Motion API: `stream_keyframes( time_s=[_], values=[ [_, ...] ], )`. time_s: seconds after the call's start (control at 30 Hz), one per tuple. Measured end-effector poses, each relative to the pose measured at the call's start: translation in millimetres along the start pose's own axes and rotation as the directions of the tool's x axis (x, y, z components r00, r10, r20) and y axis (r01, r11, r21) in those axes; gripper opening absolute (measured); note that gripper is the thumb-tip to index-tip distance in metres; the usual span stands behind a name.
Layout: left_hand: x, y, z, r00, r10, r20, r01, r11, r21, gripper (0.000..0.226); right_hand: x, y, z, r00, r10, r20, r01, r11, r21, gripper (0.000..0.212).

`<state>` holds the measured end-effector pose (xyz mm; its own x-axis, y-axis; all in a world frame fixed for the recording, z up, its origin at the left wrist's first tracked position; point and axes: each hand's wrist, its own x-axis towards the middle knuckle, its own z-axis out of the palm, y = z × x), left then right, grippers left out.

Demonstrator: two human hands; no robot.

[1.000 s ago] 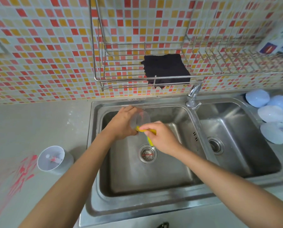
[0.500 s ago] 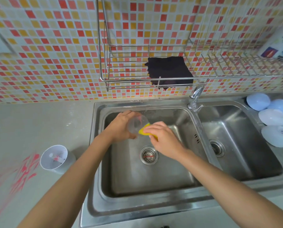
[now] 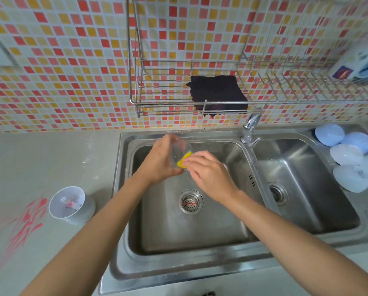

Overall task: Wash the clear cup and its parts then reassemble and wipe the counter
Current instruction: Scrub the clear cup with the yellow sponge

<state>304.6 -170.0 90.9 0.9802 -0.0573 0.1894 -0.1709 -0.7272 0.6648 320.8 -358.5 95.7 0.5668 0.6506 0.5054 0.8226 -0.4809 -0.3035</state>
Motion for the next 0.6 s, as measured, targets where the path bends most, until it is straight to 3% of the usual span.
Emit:
stream_keyframes(
  time_s=[0.03,0.1,0.13,0.17,0.2,0.27,0.3,0.37,0.43,0.53,0.6],
  values=[
    [0,0,-1,1.000,0.002,-0.021,-0.002,1.000,0.016,0.084,2,-3,-2,0.990,0.135,0.042,-0.139,0.983,0.123,0.020],
    [0,0,-5,1.000,-0.001,-0.013,0.002,0.999,0.045,0.085,7,-7,-6,0.879,0.429,0.209,-0.477,0.796,0.372,0.020],
    [0,-1,-7,1.000,-0.002,0.003,0.002,0.998,0.056,0.086,8,-7,-6,0.822,0.491,0.289,-0.570,0.695,0.438,0.020],
    [1,-1,-9,1.000,0.006,0.020,-0.007,0.997,0.074,0.086,9,-6,-4,0.809,0.495,0.318,-0.588,0.679,0.439,0.021],
    [2,-2,-9,0.999,0.018,0.033,-0.022,0.995,0.100,0.087,10,-5,-4,0.840,0.446,0.308,-0.539,0.749,0.385,0.023],
    [3,-2,-9,0.998,0.042,0.052,-0.050,0.985,0.162,0.087,10,3,-2,0.955,0.180,0.236,-0.215,0.968,0.132,0.030],
    [3,-2,-9,0.997,0.050,0.056,-0.059,0.981,0.183,0.087,12,11,-2,0.976,0.035,0.213,-0.028,0.999,-0.035,0.035],
    [7,1,-10,0.997,0.060,0.057,-0.070,0.979,0.193,0.087,16,19,-2,0.981,-0.053,0.186,0.097,0.967,-0.237,0.037],
    [12,3,-11,0.996,0.062,0.061,-0.072,0.981,0.179,0.087,17,12,2,0.988,0.039,0.149,0.001,0.965,-0.262,0.033],
    [16,1,-9,0.991,0.078,0.108,-0.099,0.975,0.198,0.085,18,-2,9,0.936,0.265,0.233,-0.269,0.963,-0.014,0.025],
    [15,-1,-6,0.988,0.079,0.133,-0.105,0.973,0.205,0.085,20,-1,8,0.921,0.255,0.295,-0.261,0.965,-0.021,0.023]
  ],
)
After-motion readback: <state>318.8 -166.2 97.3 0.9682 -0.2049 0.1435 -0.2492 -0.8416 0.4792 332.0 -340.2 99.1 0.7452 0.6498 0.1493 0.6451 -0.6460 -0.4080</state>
